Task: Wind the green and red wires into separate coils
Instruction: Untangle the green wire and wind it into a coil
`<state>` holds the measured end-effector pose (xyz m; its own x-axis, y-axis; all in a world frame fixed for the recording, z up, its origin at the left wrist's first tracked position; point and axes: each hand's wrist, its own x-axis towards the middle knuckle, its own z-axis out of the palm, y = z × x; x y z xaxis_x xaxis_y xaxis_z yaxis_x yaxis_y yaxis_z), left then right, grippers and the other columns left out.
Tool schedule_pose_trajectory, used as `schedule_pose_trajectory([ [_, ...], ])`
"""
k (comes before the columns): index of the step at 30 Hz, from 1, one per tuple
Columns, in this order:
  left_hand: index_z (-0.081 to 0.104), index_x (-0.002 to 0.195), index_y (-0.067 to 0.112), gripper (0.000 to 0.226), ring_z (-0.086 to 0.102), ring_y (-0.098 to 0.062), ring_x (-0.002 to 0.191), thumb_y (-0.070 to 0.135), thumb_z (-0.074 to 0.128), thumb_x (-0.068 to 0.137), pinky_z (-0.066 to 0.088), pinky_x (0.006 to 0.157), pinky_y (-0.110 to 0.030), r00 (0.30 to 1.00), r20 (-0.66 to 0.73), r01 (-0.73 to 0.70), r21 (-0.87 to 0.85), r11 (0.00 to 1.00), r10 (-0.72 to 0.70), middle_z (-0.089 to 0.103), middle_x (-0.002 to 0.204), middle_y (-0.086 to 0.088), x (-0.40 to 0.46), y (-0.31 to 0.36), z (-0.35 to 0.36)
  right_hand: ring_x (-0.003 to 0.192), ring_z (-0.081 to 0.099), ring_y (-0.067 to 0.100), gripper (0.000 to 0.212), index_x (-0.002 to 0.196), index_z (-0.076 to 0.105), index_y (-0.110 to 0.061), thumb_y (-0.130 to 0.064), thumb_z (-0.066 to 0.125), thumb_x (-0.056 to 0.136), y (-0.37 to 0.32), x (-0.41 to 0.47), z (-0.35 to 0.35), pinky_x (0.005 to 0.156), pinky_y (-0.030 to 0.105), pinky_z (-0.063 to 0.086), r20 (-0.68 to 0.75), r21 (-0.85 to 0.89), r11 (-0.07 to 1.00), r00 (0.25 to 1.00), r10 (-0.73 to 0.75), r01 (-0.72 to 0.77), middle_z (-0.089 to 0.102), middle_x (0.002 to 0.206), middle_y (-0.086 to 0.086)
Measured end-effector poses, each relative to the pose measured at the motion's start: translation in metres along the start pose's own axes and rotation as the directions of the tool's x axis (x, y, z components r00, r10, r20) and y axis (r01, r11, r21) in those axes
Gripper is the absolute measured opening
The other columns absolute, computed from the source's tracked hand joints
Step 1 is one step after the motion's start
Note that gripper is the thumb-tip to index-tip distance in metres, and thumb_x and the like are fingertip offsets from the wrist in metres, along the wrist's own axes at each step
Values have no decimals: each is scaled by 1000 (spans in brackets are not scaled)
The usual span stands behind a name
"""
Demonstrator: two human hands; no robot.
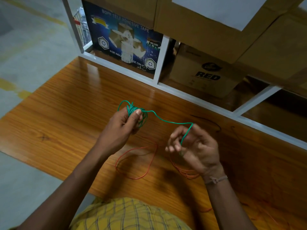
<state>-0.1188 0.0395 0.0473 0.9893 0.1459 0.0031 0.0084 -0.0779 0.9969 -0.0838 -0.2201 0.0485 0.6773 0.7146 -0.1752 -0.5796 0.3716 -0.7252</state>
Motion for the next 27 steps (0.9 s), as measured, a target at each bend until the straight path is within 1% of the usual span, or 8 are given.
schedule_pose_trajectory([
  [5,67,86,25,35,47,-10,51,53,53,104,51,58,-47,995,90,25,77,997,-32,49,58,8,-8,-4,2,55,41,13,40,109,68,-2,-37,52,103,-34,1,-12,57,29,40,-62,254,956,989,-137,149,42,67,0],
  [11,59,92,4,27,28,-1,35,23,47,108,49,54,-24,960,214,276,-629,727,-179,28,49,11,-17,24,12,51,13,8,36,134,67,-12,-26,49,106,-36,20,-25,46,23,11,-424,-260,964,904,-60,-58,15,66,-7],
  [17,63,116,-5,40,75,-15,76,31,45,108,57,105,-35,965,155,225,-900,374,-210,46,54,9,-10,32,5,88,65,11,18,105,76,-18,-17,58,107,33,31,-17,75,21,45,-374,-877,378,914,-154,-295,76,100,-1],
  [20,53,135,-10,47,66,-39,130,28,41,111,37,123,-41,983,146,182,-863,471,-114,71,80,-3,-10,25,5,80,65,6,16,101,75,-19,-21,59,104,55,25,-2,74,26,47,-207,-969,162,969,-136,-185,74,86,-4],
  [22,57,140,-1,44,65,-36,125,30,47,110,29,126,-51,987,146,149,-730,667,-61,75,102,-18,-8,15,1,75,61,9,17,101,74,-18,-24,59,103,59,19,13,73,24,48,-113,-990,93,985,-132,-101,70,78,-7],
  [23,62,141,9,42,62,-28,110,34,52,109,45,101,-28,988,153,116,-598,793,-29,69,111,-23,-7,12,-2,76,60,8,17,105,74,-18,-25,59,103,59,17,20,73,18,47,-70,-996,69,991,-113,-63,70,78,-9],
  [24,66,140,15,40,52,-24,102,37,54,109,19,68,-26,985,171,63,-426,903,12,62,117,-23,-6,10,-5,80,62,8,19,109,74,-19,-27,58,103,56,14,28,74,18,48,-32,-998,47,996,-89,-28,72,83,-8],
  [27,69,134,18,41,60,-15,130,42,44,112,41,113,-30,969,235,-105,111,988,77,71,132,-5,-6,-1,-6,81,64,19,18,104,66,-21,-35,54,102,43,5,45,71,41,49,44,-998,-38,998,-49,43,64,80,-10],
])
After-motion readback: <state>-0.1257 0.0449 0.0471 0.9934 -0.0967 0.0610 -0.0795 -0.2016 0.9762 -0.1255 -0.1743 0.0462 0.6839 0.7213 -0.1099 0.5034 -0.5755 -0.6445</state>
